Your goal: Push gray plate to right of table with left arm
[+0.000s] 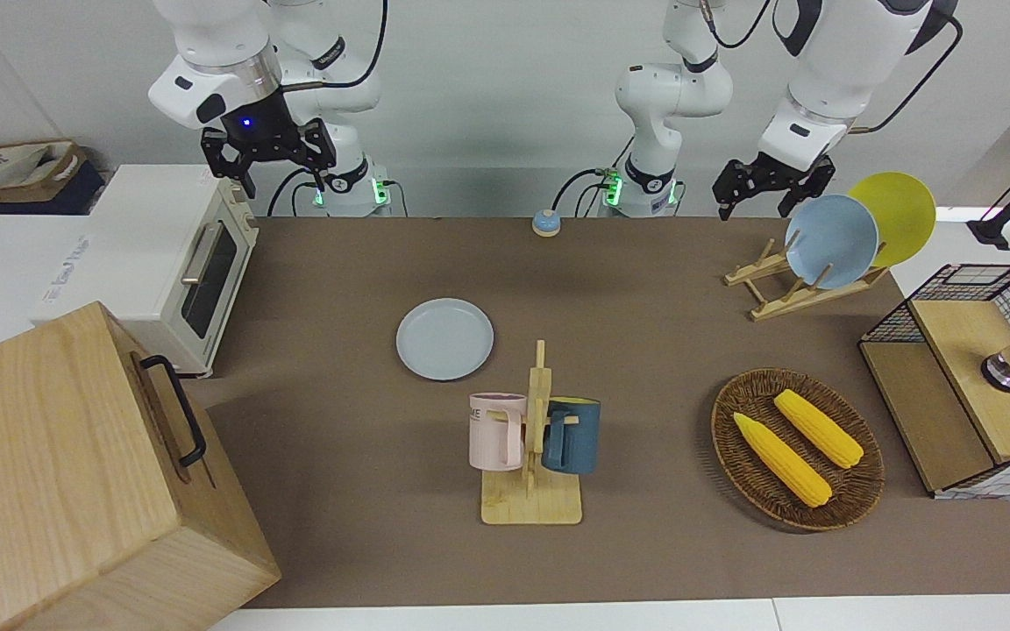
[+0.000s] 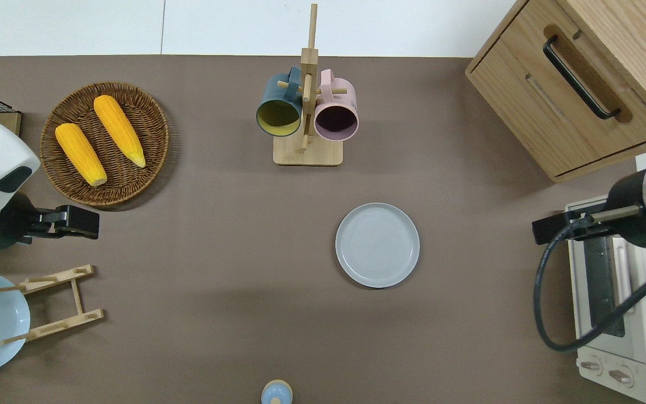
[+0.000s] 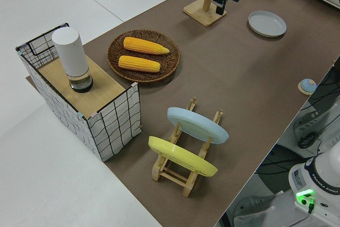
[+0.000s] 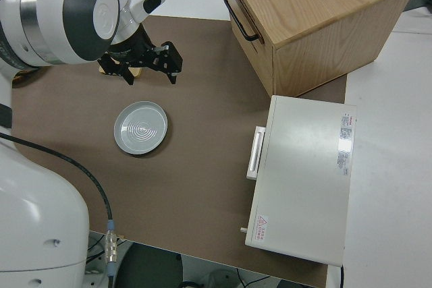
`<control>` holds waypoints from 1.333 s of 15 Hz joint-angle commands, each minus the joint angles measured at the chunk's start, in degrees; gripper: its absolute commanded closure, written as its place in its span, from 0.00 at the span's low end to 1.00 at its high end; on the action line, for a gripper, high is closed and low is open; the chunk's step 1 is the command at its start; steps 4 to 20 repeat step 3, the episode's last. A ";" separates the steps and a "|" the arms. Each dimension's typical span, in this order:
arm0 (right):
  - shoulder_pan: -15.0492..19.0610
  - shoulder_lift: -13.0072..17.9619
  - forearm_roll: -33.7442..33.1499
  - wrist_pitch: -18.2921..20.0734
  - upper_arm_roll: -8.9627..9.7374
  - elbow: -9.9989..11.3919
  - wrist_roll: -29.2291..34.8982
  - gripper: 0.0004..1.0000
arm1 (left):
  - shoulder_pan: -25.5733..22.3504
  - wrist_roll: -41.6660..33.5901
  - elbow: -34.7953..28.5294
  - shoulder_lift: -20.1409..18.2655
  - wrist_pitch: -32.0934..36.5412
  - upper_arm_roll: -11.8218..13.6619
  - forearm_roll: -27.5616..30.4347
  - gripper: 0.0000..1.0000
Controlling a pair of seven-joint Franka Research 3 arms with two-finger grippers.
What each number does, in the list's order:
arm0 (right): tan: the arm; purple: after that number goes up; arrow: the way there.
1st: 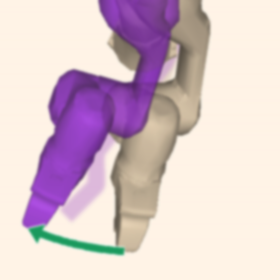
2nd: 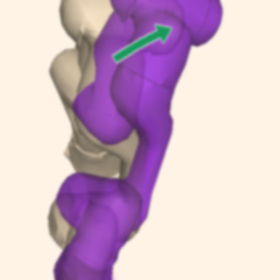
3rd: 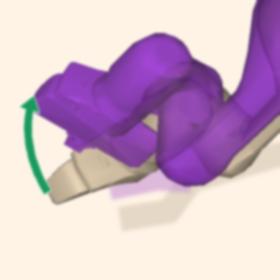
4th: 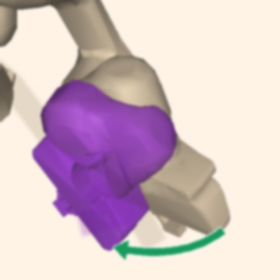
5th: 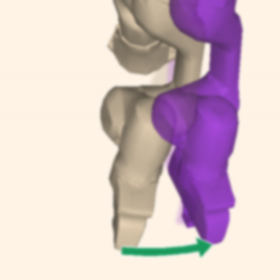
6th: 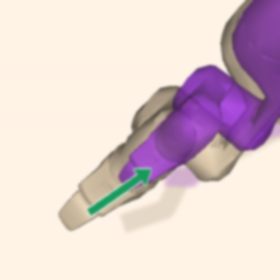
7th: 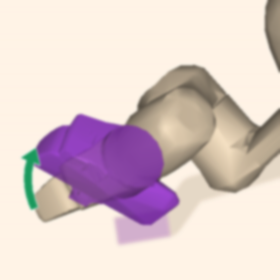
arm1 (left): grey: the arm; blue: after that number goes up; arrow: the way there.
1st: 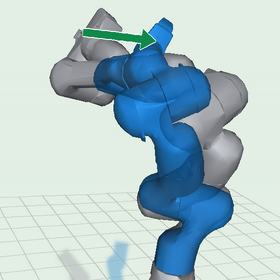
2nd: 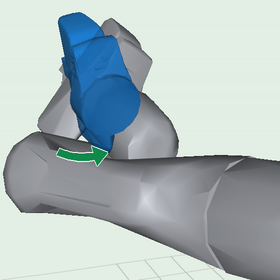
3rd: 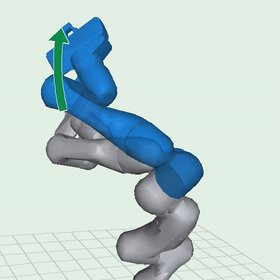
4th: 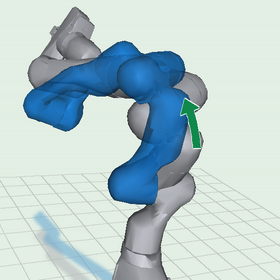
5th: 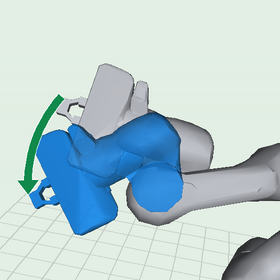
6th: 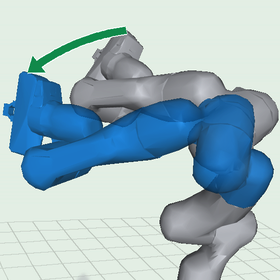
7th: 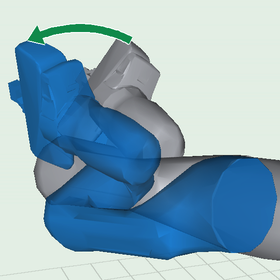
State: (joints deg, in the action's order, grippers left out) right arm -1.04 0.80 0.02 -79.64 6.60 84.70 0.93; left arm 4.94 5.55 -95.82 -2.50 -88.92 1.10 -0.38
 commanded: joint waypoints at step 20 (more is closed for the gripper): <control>1.13 0.17 0.33 0.89 0.96 -0.50 0.74 0.02 | -0.20 -3.09 1.69 1.18 -0.99 0.22 0.38 0.00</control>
